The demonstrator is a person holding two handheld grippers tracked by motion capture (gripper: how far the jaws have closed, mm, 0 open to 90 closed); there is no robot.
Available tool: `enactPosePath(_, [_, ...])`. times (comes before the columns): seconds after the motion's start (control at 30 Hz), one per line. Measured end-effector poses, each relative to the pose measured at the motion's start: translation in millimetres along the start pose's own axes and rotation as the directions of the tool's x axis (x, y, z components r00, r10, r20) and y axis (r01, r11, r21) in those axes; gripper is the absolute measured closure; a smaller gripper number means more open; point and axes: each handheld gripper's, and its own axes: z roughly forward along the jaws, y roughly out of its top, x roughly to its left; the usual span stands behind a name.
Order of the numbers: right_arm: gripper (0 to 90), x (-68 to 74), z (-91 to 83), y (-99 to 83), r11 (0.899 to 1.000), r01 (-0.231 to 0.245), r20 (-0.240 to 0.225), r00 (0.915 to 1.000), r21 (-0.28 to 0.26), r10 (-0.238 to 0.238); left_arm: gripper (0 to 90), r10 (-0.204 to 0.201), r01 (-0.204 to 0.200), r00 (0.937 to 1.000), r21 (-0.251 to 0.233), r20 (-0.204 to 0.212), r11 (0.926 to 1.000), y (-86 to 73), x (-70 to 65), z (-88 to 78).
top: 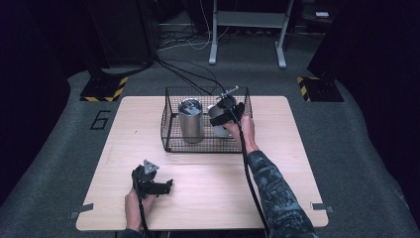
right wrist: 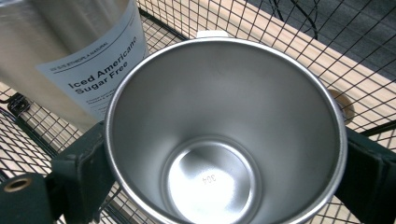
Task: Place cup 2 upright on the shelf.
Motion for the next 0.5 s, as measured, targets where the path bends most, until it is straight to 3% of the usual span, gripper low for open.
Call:
enactPosePath(0.13, [6.5,0.8,6.3,-1.0,1.0,0.001,-0.003,1.0,0.016,-0.001,0.1,0.01,-0.01,1.0,0.007,0.002,0.9999,0.1,0.6,-0.5])
enactPosePath(0.5, [6.5,-0.7,24.5,-5.9,0.996,-0.066,0.003,0.9978,0.056,0.066,0.1,0.004,-0.004,1.0,0.008,0.004,1.0,0.0,0.1,-0.6])
